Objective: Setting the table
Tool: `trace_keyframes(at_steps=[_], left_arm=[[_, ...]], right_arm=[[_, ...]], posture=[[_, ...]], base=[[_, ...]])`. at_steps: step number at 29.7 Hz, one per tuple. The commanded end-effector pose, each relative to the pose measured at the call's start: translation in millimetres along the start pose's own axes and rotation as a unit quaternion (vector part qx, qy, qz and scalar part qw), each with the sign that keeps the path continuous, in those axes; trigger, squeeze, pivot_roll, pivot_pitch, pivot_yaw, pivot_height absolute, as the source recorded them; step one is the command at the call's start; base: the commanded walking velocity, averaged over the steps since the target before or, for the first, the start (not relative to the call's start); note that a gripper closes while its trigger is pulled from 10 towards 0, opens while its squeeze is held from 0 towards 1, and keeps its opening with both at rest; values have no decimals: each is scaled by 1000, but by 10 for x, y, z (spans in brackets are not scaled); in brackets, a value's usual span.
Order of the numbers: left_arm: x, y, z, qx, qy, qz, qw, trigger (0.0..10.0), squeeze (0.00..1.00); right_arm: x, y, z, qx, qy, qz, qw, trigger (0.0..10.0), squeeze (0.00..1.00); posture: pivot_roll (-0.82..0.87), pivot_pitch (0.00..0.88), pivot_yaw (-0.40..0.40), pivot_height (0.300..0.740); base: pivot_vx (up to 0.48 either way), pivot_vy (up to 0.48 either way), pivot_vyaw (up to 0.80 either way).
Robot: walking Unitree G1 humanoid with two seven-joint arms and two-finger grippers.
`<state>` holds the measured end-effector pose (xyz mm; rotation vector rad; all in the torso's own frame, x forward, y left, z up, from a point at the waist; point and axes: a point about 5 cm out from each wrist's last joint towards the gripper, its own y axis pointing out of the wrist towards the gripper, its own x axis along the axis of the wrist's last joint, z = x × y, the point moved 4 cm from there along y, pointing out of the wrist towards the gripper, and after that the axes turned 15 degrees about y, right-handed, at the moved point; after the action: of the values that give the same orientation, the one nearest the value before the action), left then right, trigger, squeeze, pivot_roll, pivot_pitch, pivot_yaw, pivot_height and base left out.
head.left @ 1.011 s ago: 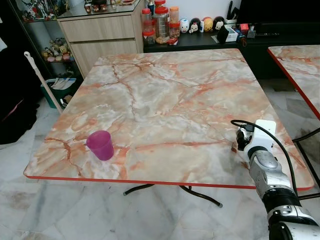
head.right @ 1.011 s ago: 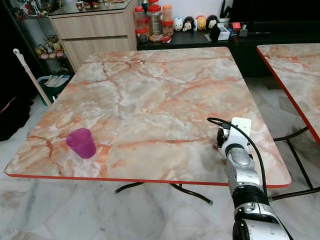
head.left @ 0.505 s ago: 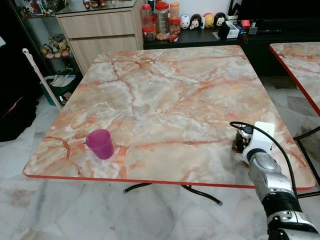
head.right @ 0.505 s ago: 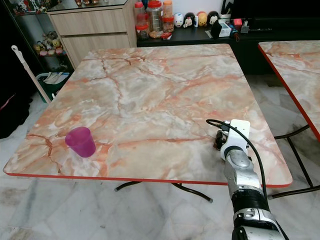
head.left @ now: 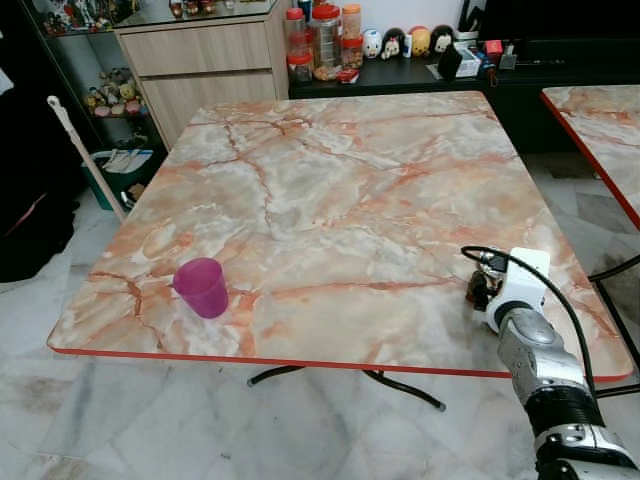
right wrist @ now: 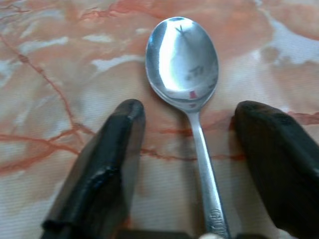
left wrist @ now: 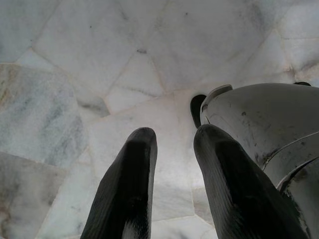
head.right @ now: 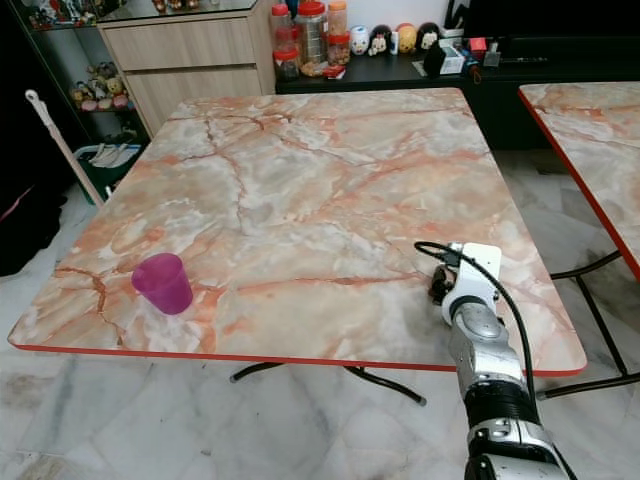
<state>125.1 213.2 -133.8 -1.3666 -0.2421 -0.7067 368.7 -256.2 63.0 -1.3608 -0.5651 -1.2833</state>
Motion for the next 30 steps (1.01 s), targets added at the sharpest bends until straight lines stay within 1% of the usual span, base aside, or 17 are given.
trace_keyframes(at_steps=[1, 18, 30], left_arm=[[-84, -24, 17, -5, 1, 15, 1000, 10000, 0], [-96, -26, 11, -9, 5, 19, 1000, 10000, 0], [-110, -29, 1, -11, 9, 22, 1000, 10000, 0]], right_arm=[[-186, -16, -33, -6, 9, 33, 999, 0, 0], [-150, -9, -46, -5, 11, 27, 1000, 0, 0], [-131, 2, -18, 2, 8, 24, 1000, 0, 0]], posture=[[-104, 49, 73, 736], [-109, 40, 74, 736], [-114, 21, 71, 736]], base=[[0, 0, 0], [0, 0, 0], [0, 0, 0]])
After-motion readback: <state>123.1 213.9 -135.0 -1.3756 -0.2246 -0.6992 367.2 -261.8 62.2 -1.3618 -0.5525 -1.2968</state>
